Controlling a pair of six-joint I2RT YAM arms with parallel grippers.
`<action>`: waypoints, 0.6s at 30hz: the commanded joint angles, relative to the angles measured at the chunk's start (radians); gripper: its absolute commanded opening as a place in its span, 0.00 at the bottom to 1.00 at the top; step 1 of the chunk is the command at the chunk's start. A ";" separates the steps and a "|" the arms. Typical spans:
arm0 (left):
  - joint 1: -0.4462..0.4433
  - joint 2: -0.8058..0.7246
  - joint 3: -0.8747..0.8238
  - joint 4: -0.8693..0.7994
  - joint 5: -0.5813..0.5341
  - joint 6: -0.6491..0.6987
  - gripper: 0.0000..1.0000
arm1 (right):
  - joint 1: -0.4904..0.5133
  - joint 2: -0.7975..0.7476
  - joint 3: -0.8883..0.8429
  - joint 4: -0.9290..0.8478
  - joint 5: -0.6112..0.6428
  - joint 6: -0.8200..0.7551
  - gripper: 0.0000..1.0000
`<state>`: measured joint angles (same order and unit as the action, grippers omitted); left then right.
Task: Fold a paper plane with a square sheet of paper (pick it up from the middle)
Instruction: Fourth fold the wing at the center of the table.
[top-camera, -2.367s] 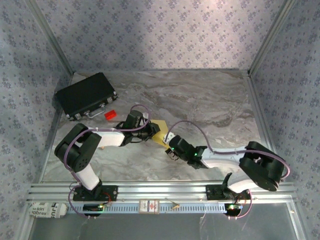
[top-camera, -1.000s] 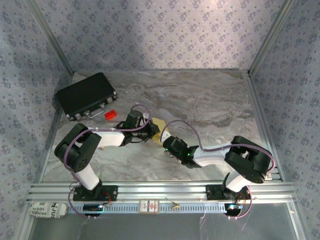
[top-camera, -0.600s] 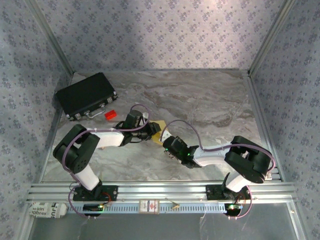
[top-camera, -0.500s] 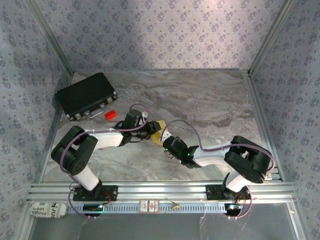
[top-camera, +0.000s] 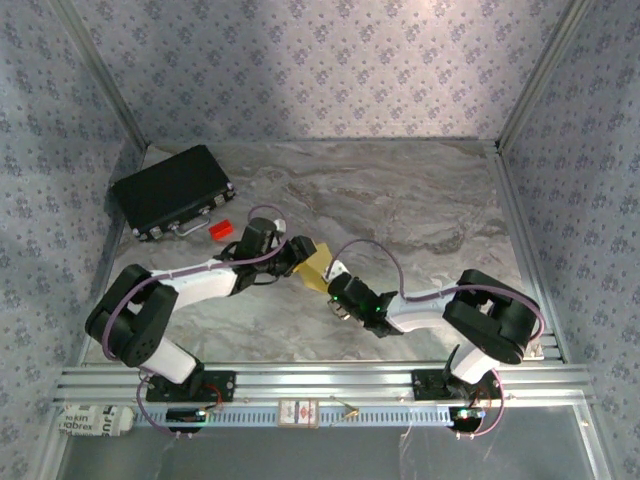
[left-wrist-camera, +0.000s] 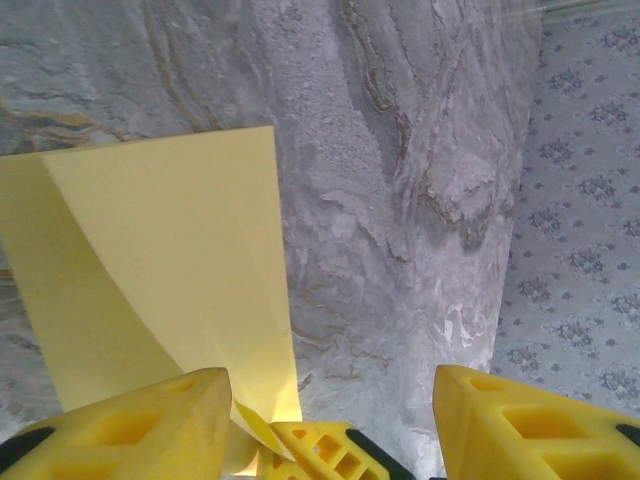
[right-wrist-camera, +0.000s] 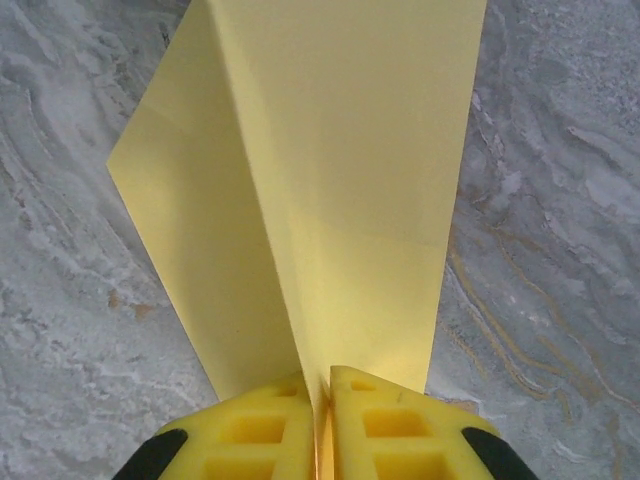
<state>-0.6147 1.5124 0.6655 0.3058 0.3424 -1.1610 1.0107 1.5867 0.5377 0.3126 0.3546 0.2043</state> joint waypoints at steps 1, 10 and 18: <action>0.006 -0.027 -0.017 -0.027 -0.018 0.002 0.56 | -0.025 0.007 -0.022 0.019 -0.068 0.084 0.13; 0.006 -0.032 -0.015 -0.025 -0.017 -0.001 0.55 | -0.066 0.001 -0.050 0.063 -0.173 0.099 0.13; 0.005 -0.047 -0.024 -0.032 -0.025 -0.003 0.55 | -0.078 0.011 -0.062 0.077 -0.204 0.114 0.09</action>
<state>-0.6132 1.5021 0.6498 0.2867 0.3309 -1.1641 0.9352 1.5860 0.5022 0.4179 0.1894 0.2955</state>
